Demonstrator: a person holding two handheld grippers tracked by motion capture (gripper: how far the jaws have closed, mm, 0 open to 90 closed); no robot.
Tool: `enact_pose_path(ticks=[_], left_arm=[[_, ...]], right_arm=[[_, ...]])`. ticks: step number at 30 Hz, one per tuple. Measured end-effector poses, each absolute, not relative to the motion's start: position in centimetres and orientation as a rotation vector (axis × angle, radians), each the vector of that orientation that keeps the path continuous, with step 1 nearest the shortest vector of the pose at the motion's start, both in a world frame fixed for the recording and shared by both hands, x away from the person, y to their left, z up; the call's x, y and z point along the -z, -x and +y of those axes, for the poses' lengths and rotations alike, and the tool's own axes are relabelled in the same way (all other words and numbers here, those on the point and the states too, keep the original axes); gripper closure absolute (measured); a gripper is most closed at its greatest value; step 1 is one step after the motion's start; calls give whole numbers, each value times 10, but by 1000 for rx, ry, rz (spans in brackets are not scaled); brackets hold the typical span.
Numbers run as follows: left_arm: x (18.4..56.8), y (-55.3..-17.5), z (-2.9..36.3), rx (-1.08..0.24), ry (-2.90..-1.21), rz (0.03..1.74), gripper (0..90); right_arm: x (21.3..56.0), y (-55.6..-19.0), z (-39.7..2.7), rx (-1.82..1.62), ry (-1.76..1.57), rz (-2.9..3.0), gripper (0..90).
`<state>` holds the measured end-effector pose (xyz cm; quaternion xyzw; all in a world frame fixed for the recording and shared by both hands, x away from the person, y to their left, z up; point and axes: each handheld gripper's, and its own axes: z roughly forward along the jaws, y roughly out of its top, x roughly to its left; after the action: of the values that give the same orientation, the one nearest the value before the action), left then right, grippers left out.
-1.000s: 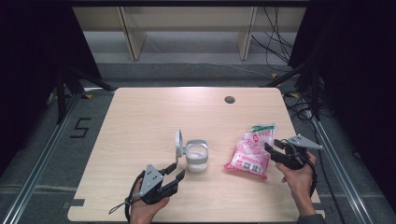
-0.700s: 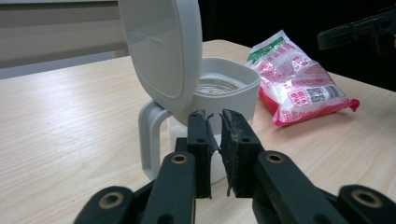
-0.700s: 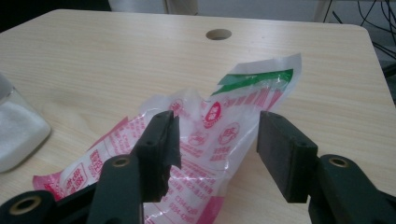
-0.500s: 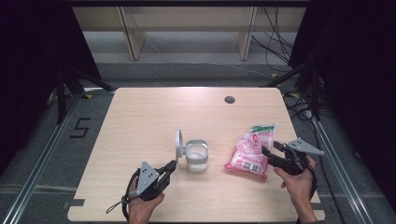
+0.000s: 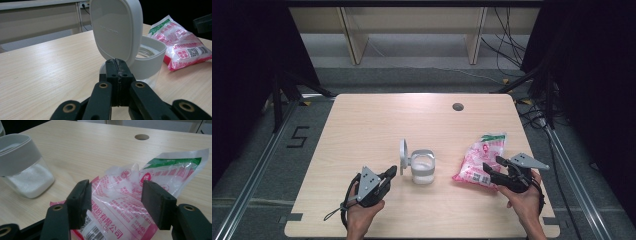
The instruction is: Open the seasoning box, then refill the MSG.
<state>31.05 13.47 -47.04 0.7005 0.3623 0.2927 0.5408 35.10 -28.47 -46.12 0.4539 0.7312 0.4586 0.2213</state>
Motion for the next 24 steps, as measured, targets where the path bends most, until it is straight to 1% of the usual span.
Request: enact_pose_path(ticks=[4,6,10,13,17,24], left_arm=[[470,-312,135,-684,-1664,873,892],[470,-313,135,-686,-1665,876,893],[469,-315,135,-686,-1664,876,892],[470,-317,135,-689,-1664,862,893],[469,-317,135,-693,-1674,867,893],[466,-318,138,-694,-1659,866,892]], right_arm=[[462,-348,-281,-1297,-1302,2001,410],[463,-350,-283,-1276,-1252,2010,410],[463,-345,-277,-1289,-1281,2024,410],[464,-346,-276,-1291,-1227,2034,410],[463,-341,-272,-1283,-1274,2048,410],[463,-336,-270,-1315,-1250,2038,409]])
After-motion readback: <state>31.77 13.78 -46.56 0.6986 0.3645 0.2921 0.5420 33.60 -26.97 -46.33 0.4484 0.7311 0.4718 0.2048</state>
